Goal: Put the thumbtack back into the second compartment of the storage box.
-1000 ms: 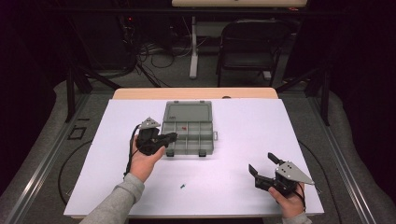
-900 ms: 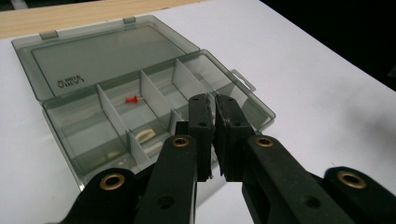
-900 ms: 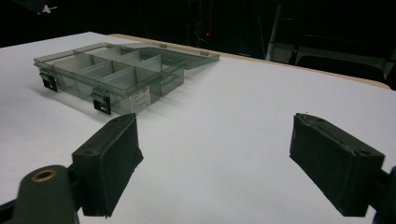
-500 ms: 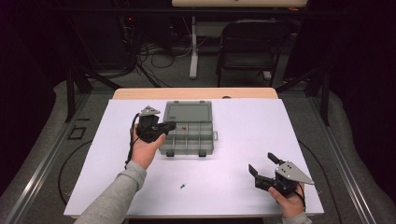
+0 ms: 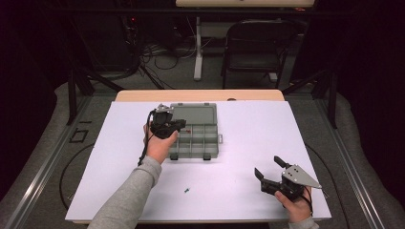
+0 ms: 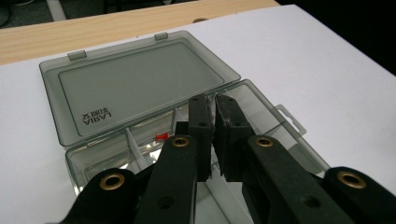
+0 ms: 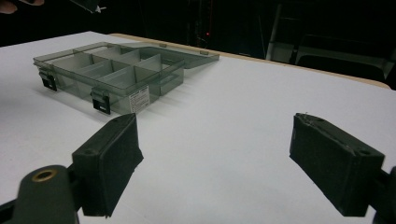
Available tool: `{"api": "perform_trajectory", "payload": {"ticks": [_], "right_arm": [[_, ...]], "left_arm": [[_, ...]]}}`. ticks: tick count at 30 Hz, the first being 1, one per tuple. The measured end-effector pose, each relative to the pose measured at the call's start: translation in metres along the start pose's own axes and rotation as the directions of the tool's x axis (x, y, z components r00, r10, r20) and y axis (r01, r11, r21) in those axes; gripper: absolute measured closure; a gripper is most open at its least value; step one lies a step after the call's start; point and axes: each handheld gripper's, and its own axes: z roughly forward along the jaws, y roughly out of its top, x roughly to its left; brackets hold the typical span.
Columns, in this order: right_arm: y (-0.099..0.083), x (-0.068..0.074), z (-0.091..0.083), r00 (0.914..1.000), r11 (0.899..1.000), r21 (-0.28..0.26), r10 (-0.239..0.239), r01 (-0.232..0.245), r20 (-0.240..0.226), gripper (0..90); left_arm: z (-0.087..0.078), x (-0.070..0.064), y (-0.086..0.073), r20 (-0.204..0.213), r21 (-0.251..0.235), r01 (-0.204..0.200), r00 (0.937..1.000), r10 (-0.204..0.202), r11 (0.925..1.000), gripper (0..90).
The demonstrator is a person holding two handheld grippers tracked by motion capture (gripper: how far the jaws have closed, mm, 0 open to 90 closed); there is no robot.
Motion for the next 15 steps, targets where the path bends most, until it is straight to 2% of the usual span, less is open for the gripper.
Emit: {"api": "perform_trajectory", "payload": {"ticks": [6, 15], "right_arm": [[0.0, 0.0, 0.0, 1.0, 1.0, 0.0, 0.001, -0.001, -0.001, 15.4], [0.0, 0.0, 0.001, 1.0, 1.0, 0.002, 0.0, 0.0, -0.002, 15.5]], "left_arm": [[0.016, 0.005, -0.004, -0.028, 0.028, 0.021, 0.9994, -0.021, 0.9994, 85.4], [0.031, 0.01, -0.009, -0.055, 0.07, 0.04, 0.9978, -0.036, 0.9967, 85.4]]}}
